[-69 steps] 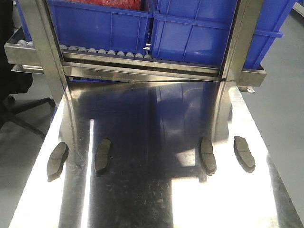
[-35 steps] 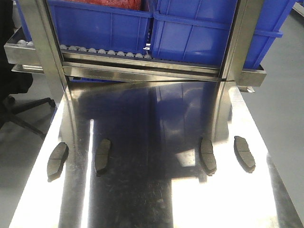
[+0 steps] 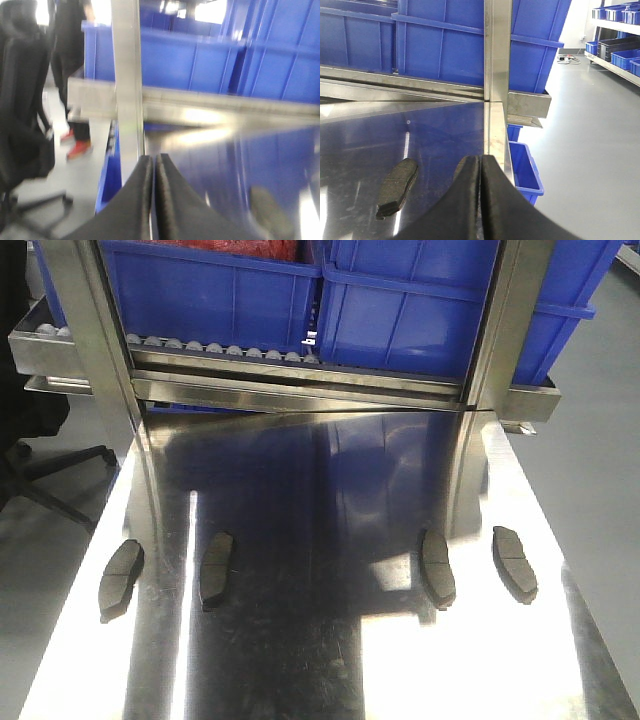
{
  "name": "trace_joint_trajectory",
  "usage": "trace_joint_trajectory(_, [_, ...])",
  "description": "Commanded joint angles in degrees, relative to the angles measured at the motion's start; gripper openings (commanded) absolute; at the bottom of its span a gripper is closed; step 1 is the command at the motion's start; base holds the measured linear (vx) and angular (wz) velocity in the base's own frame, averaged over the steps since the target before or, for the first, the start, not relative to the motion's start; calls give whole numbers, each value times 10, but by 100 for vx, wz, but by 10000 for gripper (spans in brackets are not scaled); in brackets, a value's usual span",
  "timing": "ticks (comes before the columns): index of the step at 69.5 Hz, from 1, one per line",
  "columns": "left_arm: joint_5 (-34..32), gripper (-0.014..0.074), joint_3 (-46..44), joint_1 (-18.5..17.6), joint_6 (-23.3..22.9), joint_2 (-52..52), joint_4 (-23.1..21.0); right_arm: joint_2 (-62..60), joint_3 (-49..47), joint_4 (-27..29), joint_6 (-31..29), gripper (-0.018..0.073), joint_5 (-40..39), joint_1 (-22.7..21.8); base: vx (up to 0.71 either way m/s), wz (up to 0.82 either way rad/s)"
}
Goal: Move and align brake pads A on conveyor
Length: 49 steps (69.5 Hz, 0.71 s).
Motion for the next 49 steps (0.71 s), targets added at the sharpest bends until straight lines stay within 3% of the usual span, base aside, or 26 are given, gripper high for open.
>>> trace_joint_trajectory(1, [-100,-6,-2,-1,-13,-8,-6,-9,2,-3,-2,-10,-44,-4,0,0])
trace_joint_trajectory(5, [-111,-6,-22,-1,-14,-6,-6,-9,2,-3,-2,-10,-43,-4,0,0])
trace_joint_trajectory(13, [-70,-6,-94,-1,-14,28,-6,-9,2,-3,-2,-10,-43,-4,0,0])
trace_joint_trajectory(38, [253,-6,-332,-1,-14,256,-6,-9,2,-3,-2,-10,-43,-4,0,0])
trace_joint_trajectory(49, [300,-6,-345,-1,-14,312,-5,-9,2,-3,-2,-10,-43,-4,0,0])
